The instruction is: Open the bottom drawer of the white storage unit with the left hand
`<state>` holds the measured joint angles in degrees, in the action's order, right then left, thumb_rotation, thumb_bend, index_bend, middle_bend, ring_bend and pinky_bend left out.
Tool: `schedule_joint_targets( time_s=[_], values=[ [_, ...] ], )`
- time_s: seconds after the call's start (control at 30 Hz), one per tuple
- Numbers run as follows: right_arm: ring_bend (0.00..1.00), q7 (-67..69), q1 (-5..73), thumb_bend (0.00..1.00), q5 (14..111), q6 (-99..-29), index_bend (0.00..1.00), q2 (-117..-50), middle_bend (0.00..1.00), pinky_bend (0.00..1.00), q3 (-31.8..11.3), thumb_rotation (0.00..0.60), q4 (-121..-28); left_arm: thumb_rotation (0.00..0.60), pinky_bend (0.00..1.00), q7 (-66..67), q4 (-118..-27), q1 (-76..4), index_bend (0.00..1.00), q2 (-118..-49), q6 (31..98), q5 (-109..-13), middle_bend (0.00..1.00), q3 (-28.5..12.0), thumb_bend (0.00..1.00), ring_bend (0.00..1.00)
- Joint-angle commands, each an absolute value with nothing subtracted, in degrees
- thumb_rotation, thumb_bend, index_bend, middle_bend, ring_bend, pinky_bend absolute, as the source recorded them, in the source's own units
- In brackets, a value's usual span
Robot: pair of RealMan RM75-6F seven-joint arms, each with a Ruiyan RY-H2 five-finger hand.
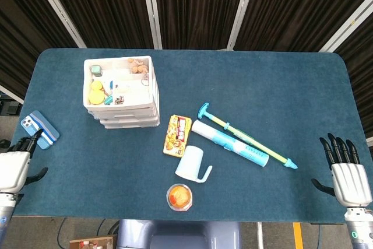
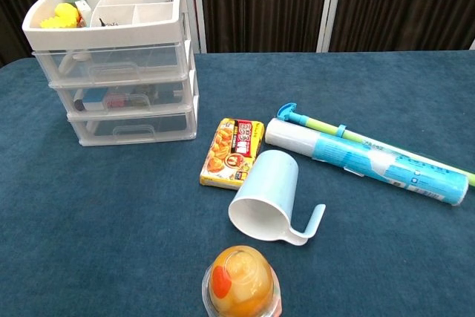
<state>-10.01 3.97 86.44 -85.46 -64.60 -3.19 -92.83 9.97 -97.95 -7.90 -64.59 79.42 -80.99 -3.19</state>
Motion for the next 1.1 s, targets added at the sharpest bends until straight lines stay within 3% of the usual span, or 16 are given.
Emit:
schedule_joint_targets(
  time_s=[0.03,0.13,0.3,0.63,0.87,1.1],
  values=[
    [0.00,-10.03,4.00,0.14,86.57,-85.35,0.00,-64.61,0.00,0.00,-3.07,0.600,-92.95,0.600,0.80,4.99,-102.19,-9.73,0.05,-65.86,76.30,-78.42,0.80,-4.92,0.49,0.74],
    [0.00,-10.01,3.99,0.14,86.64,-85.24,0.00,-64.54,0.00,0.00,-2.95,0.600,-93.07,0.600,0.86,4.06,-105.51,-12.46,0.05,-67.81,71.97,-73.30,0.89,-7.27,0.49,0.84],
    [0.00,-9.24,4.03,0.14,86.01,-84.72,0.00,-64.17,0.00,0.00,-3.04,0.600,-93.38,0.600,0.92,6.16,-110.27,-17.03,0.05,-71.79,65.86,-61.77,0.96,-10.76,0.50,0.94],
    [0.00,-8.23,4.26,0.14,86.01,-84.46,0.00,-64.05,0.00,0.00,-3.21,0.600,-93.09,0.600,0.94,6.71,-111.61,-25.91,0.04,-80.40,58.77,-34.57,0.98,-16.67,0.54,0.96],
    [0.00,-7.83,4.56,0.14,86.08,-83.98,0.00,-63.95,0.00,0.00,-3.20,0.600,-93.07,0.600,0.95,3.45,-107.47,-29.54,0.04,-85.31,55.13,-27.87,0.98,-18.72,0.55,0.96],
    [0.00,-6.87,4.77,0.14,85.67,-83.46,0.00,-63.75,0.00,0.00,-3.32,0.600,-93.23,0.600,0.95,0.59,-102.00,-31.61,0.04,-90.09,54.31,-27.69,0.98,-19.89,0.55,0.96]
  ],
)
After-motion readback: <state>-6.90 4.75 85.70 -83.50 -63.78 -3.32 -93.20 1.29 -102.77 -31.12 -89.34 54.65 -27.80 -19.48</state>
